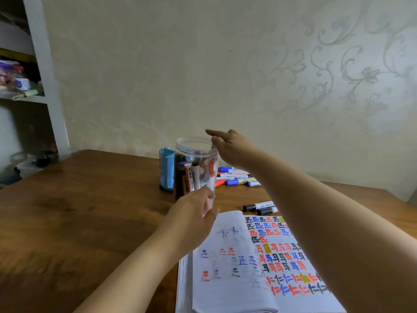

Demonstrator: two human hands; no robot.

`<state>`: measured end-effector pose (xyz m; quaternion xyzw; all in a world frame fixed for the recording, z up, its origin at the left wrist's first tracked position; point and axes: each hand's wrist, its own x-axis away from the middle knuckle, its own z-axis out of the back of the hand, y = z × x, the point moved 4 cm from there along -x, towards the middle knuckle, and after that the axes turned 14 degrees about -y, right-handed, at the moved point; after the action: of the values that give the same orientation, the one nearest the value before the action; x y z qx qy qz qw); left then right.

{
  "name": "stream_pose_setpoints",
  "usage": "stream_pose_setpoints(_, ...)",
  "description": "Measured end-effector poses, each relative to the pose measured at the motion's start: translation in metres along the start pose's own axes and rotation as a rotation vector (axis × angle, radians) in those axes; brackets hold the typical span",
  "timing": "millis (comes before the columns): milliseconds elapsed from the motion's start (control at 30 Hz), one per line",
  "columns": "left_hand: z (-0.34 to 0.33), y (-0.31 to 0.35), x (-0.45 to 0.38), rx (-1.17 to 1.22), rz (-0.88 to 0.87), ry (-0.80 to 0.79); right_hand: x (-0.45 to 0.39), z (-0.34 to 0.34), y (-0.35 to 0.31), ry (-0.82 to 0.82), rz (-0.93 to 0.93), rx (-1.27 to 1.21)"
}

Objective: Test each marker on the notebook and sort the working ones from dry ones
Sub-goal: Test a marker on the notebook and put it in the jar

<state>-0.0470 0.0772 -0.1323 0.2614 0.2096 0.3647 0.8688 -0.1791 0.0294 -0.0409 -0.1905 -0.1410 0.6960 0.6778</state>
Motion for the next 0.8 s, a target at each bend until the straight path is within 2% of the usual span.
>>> stream_pose_setpoints(167,-0.017,0.020,-0.021,0.008,-0.061,0.002,-0.001,-0.002,0.000,-0.084,-0.001,0.133)
stream_pose_setpoints(233,-0.025,0.024,-0.030,0.011,-0.063,0.009,0.004,0.003,0.013,-0.036,0.019,0.035)
stream_pose_setpoints(300,-0.033,0.025,-0.038,0.006,-0.052,0.007,0.016,0.009,0.038,0.080,0.002,-0.047)
stream_pose_setpoints(367,-0.040,0.026,-0.046,-0.029,-0.066,0.021,0.031,0.005,0.073,0.110,-0.091,0.024)
stream_pose_setpoints(467,-0.053,0.024,-0.051,-0.012,-0.086,0.066,0.049,-0.019,0.127,-0.039,-0.225,0.215)
stream_pose_setpoints(567,-0.067,0.020,-0.049,-0.007,-0.115,0.104,0.055,-0.040,0.162,-0.135,-0.261,0.266)
stream_pose_setpoints(700,-0.071,0.015,-0.048,-0.052,-0.152,0.080,0.041,-0.052,0.171,-0.237,-0.248,0.349)
stream_pose_setpoints(800,-0.068,0.011,-0.048,-0.050,-0.152,0.088,0.027,-0.052,0.171,-0.303,-0.283,0.298)
